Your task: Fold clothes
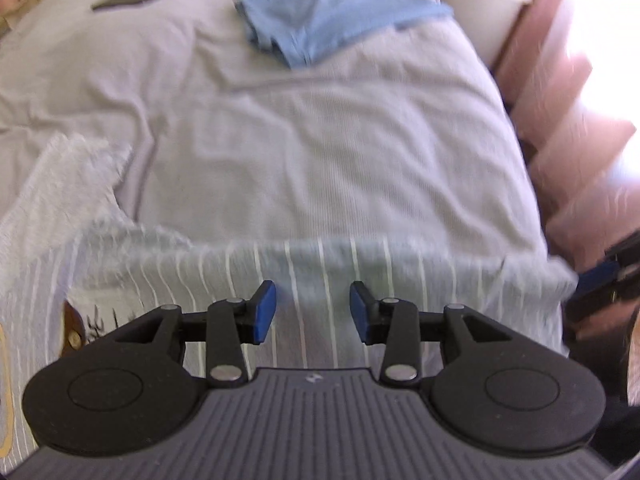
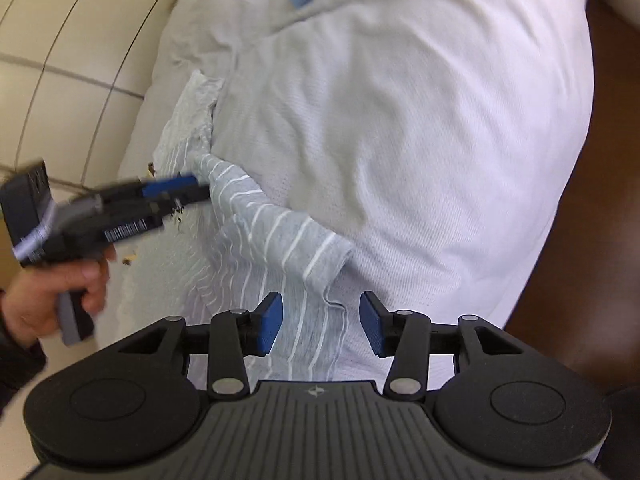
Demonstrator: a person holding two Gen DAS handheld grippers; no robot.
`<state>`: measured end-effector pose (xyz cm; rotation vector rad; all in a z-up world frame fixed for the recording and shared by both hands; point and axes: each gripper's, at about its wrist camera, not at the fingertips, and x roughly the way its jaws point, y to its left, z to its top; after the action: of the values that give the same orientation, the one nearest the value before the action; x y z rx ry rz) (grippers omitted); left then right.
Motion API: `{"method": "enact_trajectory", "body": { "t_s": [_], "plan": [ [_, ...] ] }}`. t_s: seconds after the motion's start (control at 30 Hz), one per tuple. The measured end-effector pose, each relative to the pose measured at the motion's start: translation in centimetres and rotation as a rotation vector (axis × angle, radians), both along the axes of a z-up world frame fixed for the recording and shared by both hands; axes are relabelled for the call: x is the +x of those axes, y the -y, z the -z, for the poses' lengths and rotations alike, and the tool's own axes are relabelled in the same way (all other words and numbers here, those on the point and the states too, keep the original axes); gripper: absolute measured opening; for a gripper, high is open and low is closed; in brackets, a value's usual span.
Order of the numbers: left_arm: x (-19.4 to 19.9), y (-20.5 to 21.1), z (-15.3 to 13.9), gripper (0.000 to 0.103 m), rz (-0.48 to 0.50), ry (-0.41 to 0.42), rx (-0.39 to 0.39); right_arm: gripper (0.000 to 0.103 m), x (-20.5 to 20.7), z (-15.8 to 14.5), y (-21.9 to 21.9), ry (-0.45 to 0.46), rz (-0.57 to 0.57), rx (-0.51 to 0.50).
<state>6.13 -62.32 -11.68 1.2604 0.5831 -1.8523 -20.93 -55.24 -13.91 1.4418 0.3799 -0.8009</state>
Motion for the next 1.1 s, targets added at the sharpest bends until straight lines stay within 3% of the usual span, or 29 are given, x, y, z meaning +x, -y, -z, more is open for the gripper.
{"method": "enact_trajectory", "body": {
  "t_s": [0.17, 0.27, 0.37, 0.57, 0.6, 0.63, 0.67, 0.77, 0.83, 0.9, 1.1],
  "plan": [
    [1.3, -1.1, 1.2, 0.035, 0.003, 0.024, 0.036, 0.046, 0.1, 0.2, 0.9, 0.18, 0.028, -0.02],
    [1.7, -1.3, 1.3, 0.036, -0.005, 0.022, 0.042, 0.046, 0.9, -0.2, 1.2, 0.204, -0.015, -0.024],
    [1.7, -1.3, 1.4, 0.036, -0.01, 0.02, 0.044, 0.046, 1.2, 0.3, 1.5, 0.223, 0.014, -0.011],
    [1.7, -1.5, 1.3, 0.036, -0.025, 0.013, 0.038, 0.046, 0.2, 3.0, 3.3, 0.347, 0.206, 0.102],
    [1.9, -1.5, 1.2, 0.036, -0.031, 0.008, 0.035, 0.036, 0.2, 3.2, 3.4, 0.357, 0.218, 0.106],
    [2.0, -1.6, 1.0, 0.036, -0.038, 0.003, 0.033, 0.013, 0.1, 2.0, 3.2, 0.295, 0.208, 0.046],
    [2.1, -1.7, 0.8, 0.036, -0.044, -0.002, 0.03, 0.008, 0.1, 0.8, 2.9, 0.232, 0.199, -0.015],
    [2.6, -2.3, 0.3, 0.036, -0.055, -0.01, 0.025, 0.003, -0.1, -2.8, 2.0, 0.039, 0.161, -0.204],
    [2.9, -2.7, 0.4, 0.036, -0.06, -0.009, 0.032, 0.001, 1.4, -6.3, 0.0, -0.133, 0.055, -0.406],
    [3.1, -3.0, 0.7, 0.036, -0.066, -0.006, 0.042, 0.001, 2.9, -7.6, -1.9, -0.23, -0.046, -0.504],
    [3.3, -1.6, -1.2, 0.037, -0.129, -0.057, 0.004, 0.001, 4.2, -4.8, -3.8, -0.238, -0.166, -0.423]
  ]
}}
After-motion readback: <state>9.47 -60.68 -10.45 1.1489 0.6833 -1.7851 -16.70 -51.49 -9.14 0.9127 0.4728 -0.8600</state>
